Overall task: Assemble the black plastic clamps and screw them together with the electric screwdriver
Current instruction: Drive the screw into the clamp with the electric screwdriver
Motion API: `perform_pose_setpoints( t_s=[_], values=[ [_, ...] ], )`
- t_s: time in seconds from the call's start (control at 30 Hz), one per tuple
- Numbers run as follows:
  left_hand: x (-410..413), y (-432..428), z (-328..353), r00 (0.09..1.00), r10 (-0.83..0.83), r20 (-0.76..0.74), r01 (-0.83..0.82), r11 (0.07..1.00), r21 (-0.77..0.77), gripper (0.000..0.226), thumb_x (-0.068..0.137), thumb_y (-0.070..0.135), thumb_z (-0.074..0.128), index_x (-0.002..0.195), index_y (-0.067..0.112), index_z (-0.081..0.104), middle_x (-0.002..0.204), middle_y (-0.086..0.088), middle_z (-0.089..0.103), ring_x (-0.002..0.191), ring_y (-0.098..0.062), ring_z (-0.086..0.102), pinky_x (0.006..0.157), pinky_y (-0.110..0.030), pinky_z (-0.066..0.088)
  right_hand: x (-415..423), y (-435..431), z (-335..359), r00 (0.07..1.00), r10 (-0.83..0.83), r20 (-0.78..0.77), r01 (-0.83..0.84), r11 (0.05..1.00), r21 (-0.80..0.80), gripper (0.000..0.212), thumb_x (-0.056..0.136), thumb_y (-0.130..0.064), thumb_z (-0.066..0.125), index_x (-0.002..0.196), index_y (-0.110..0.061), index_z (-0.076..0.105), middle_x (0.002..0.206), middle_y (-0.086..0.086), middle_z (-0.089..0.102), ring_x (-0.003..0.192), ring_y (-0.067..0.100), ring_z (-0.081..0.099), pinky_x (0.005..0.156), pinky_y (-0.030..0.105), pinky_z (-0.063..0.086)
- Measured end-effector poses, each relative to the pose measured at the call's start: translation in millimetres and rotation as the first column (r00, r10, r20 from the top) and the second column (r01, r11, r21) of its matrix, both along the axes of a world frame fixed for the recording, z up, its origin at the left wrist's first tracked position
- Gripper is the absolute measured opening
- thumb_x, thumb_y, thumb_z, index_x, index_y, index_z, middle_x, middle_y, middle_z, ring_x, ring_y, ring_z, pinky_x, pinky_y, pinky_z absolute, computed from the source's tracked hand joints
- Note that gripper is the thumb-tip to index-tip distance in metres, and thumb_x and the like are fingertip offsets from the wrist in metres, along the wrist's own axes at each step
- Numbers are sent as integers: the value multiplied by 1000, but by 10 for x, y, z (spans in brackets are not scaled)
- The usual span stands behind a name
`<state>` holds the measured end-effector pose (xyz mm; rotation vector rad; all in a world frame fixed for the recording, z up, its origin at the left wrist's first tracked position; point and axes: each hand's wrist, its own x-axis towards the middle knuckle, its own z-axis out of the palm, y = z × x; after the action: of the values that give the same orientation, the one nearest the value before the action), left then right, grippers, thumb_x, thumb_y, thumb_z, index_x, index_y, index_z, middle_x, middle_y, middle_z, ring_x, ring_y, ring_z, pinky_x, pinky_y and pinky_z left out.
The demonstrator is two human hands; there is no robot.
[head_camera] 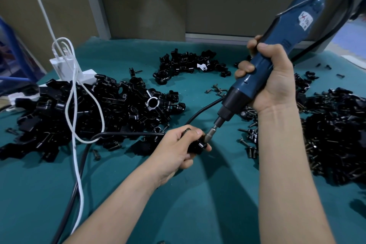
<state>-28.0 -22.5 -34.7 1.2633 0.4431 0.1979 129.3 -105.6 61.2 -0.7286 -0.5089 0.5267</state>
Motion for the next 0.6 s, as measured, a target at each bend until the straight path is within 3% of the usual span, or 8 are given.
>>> perform_pose_setpoints(
  t_s=[0.27, 0.33, 0.37, 0.47, 0.53, 0.6],
  values=[
    [3, 22, -28, 1000, -19, 4, 20, 997, -70, 18, 98, 15, 45, 85, 9, 56, 69, -7, 68, 44, -7, 27, 35, -13, 21, 42, 4, -25, 999, 27, -36, -26, 1000, 16, 8, 88, -8, 47, 86, -14, 51, 77, -6, 61, 45, 6, 43, 48, 21, 42],
    [-2, 30, -30, 998, -56, 1, 56, 992, -112, 18, 98, 17, 44, 85, 9, 55, 69, -7, 67, 43, -7, 28, 35, -12, 20, 61, -5, -43, 993, 93, -78, -87, 994, 67, 8, 83, -9, 55, 86, -15, 52, 78, -7, 61, 44, 6, 44, 47, 20, 42],
    [-15, 26, -30, 994, -110, 7, 110, 981, -158, 18, 98, 20, 46, 85, 10, 55, 68, -6, 65, 42, -6, 28, 35, -11, 19, 73, -9, -54, 979, 174, -108, -159, 979, 130, 18, 77, -7, 65, 86, -14, 52, 78, -6, 62, 43, 7, 45, 46, 20, 43],
    [-68, -1, -19, 918, -368, 145, 395, 825, -404, 20, 83, 36, 68, 84, 16, 61, 68, -1, 57, 39, -1, 31, 31, -9, 21, 115, -11, -82, 880, 453, -145, -378, 850, 366, 49, 55, 1, 82, 91, -12, 53, 80, -2, 63, 42, 10, 49, 45, 20, 44],
    [-96, 24, -4, 865, -437, 248, 501, 712, -493, 32, 70, 40, 82, 85, 18, 64, 70, 0, 54, 42, 0, 28, 31, -6, 22, 120, 7, -104, 851, 506, -145, -400, 801, 446, 49, 55, 5, 81, 92, -10, 53, 80, 0, 64, 42, 12, 51, 46, 20, 45],
    [-103, 64, 7, 855, -446, 265, 515, 675, -527, 37, 65, 39, 86, 85, 16, 64, 71, -1, 54, 44, -1, 24, 30, -5, 23, 122, 18, -138, 840, 520, -152, -393, 778, 490, 44, 57, 6, 80, 90, -8, 55, 81, 1, 64, 43, 14, 52, 47, 21, 46]
  ],
)
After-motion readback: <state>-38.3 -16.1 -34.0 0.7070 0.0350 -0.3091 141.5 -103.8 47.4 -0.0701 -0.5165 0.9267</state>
